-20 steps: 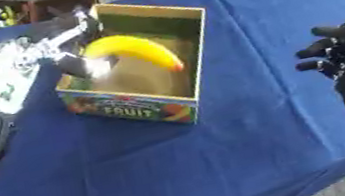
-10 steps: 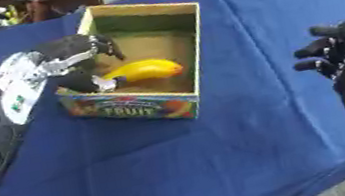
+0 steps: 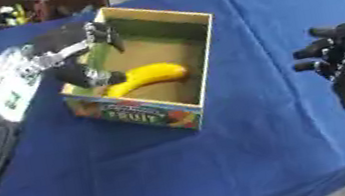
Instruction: Pick up objects on the table and place them in the box.
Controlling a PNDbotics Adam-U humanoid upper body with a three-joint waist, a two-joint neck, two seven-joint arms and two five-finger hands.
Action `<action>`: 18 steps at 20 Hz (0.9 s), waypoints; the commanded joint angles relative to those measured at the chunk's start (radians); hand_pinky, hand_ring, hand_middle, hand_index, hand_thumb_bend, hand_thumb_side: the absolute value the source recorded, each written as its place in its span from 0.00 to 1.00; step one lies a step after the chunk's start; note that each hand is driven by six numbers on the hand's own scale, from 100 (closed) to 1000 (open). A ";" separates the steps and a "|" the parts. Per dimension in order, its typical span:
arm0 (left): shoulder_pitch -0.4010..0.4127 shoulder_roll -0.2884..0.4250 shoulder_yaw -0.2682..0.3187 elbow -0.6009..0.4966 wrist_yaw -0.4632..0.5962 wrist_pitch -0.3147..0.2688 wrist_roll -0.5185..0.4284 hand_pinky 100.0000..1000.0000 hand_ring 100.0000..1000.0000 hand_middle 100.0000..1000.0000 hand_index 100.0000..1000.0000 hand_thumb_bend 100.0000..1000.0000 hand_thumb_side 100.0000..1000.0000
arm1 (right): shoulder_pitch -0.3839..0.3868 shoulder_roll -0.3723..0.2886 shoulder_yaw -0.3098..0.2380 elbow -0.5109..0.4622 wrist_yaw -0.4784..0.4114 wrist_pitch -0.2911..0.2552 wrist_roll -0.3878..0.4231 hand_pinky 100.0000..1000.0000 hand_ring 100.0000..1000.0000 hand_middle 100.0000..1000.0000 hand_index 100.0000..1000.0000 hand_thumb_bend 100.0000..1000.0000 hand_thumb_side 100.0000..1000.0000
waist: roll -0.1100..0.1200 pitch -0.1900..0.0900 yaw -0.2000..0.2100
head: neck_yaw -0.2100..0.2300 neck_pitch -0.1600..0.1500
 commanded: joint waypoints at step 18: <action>0.616 0.060 0.217 -0.634 0.969 0.360 0.298 0.64 0.63 0.62 0.69 0.33 1.00 | -0.007 -0.029 -0.060 -0.023 -0.005 -0.019 -0.055 0.59 0.64 0.49 0.74 0.00 0.75 | -0.015 -0.016 0.165 | -0.052 0.017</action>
